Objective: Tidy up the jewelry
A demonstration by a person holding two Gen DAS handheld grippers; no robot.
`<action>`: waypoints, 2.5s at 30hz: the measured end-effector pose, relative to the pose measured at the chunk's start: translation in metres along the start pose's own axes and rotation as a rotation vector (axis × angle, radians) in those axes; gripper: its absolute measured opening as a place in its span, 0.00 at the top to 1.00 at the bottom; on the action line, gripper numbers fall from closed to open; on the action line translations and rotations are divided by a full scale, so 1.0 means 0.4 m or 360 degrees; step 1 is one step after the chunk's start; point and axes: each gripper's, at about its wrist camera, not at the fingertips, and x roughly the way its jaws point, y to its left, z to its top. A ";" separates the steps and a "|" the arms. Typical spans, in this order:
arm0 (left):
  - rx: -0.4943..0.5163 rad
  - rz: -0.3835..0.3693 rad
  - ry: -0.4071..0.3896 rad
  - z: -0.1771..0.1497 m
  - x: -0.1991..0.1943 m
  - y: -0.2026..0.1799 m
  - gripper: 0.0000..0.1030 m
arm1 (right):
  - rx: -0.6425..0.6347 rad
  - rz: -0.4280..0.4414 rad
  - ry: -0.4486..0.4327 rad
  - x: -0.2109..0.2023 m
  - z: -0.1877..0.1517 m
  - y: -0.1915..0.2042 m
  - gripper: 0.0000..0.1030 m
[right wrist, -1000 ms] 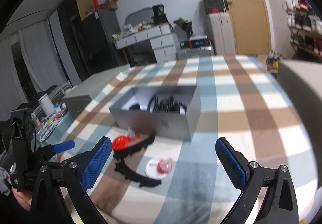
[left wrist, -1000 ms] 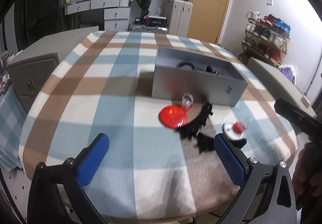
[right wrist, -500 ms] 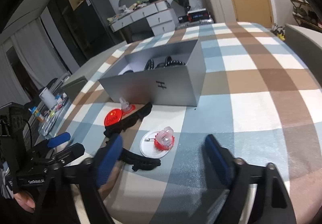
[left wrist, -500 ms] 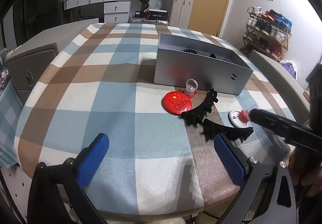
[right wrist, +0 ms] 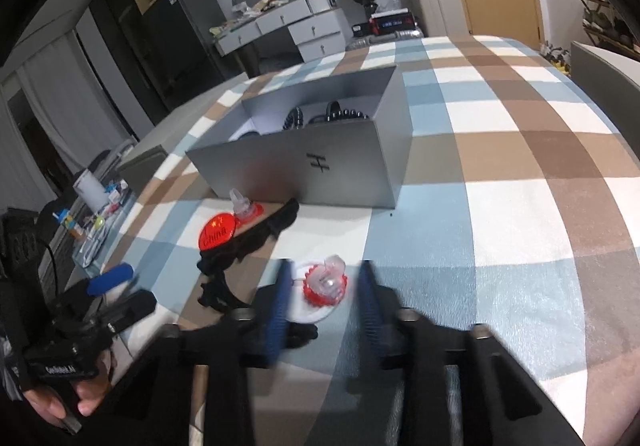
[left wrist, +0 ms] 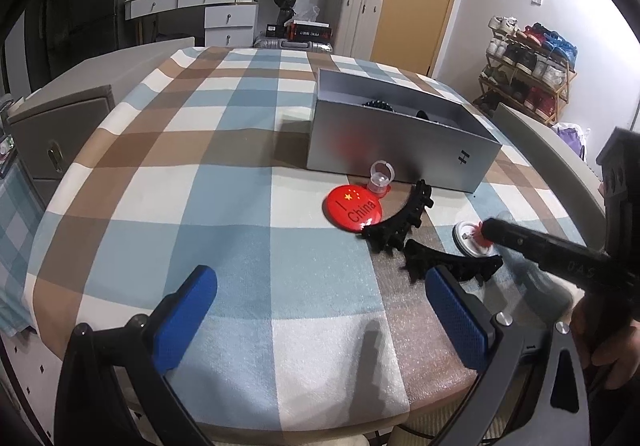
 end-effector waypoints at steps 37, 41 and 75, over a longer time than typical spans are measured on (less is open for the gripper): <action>0.0099 0.0154 0.0518 0.144 0.176 -0.035 0.14 | 0.0061 0.0140 -0.0183 -0.080 -0.017 -0.053 0.83; 0.0138 0.0158 0.0551 0.140 0.177 -0.047 0.22 | 0.0094 0.0166 -0.0162 -0.070 -0.024 -0.063 0.83; 0.0110 0.0213 0.0432 0.148 0.098 -0.025 0.64 | 0.0164 0.0342 -0.0256 -0.076 -0.037 -0.088 0.82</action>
